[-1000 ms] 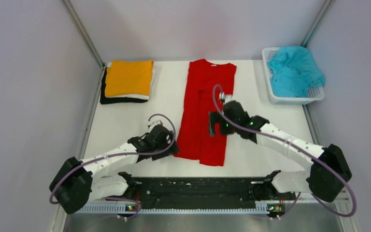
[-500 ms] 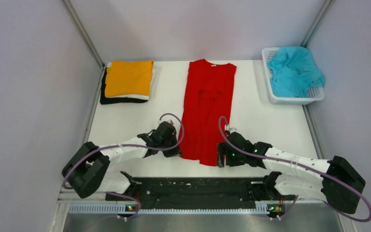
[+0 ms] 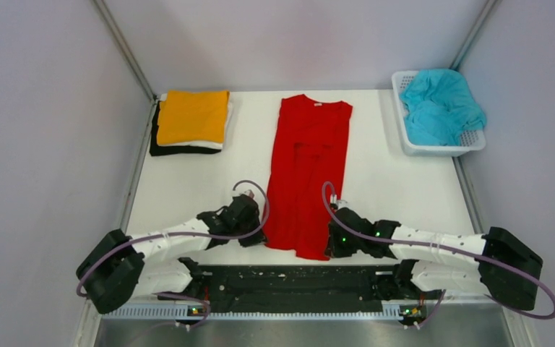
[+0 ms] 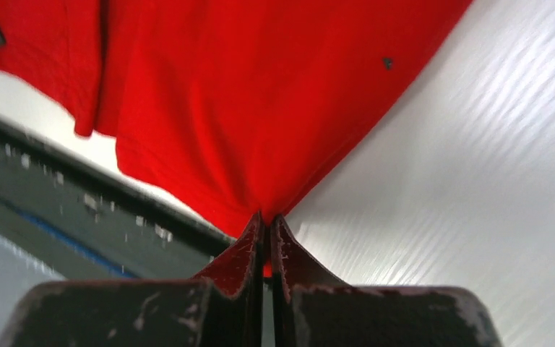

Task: Fold and stack the t-shirts
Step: Grab the bottom of the folded rectangular tshirt with both arms, then fold the folded rectangular tshirt in 1/3 of the way

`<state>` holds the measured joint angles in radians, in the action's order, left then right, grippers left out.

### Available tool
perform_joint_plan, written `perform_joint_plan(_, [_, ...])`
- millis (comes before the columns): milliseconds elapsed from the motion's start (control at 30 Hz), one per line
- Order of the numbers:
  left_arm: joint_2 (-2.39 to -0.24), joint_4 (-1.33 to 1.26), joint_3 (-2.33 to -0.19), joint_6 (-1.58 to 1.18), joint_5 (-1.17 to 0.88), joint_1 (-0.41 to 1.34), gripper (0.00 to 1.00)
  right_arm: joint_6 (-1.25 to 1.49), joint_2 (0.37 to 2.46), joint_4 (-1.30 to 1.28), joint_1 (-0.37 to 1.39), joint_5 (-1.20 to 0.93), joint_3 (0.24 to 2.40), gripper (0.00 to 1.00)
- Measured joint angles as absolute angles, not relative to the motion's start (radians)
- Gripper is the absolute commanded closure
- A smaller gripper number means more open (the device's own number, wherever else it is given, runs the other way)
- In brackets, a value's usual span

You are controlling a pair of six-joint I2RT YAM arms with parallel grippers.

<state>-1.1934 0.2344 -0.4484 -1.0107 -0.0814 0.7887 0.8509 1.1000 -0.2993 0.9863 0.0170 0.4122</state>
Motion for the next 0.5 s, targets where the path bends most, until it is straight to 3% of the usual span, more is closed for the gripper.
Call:
perform_joint_plan(167, [-0.994, 0.352, -0.374, -1.08, -0.058, 0.894, 1.0, 0.932, 0.973, -0.369, 1.168, 0.011, 0.367, 1.0])
perform_joint_plan(300, [-0.821, 0.408, -0.322, -1.106, -0.075, 0.914, 1.0, 0.976, 0.85, -0.421, 1.213, 0.005, 0.355, 1.0])
perform_joint_plan(500, [-0.83, 0.426, -0.395, -1.07, -0.03, 0.914, 1.0, 0.971, 0.796, -0.474, 1.213, 0.093, 0.4, 1.0])
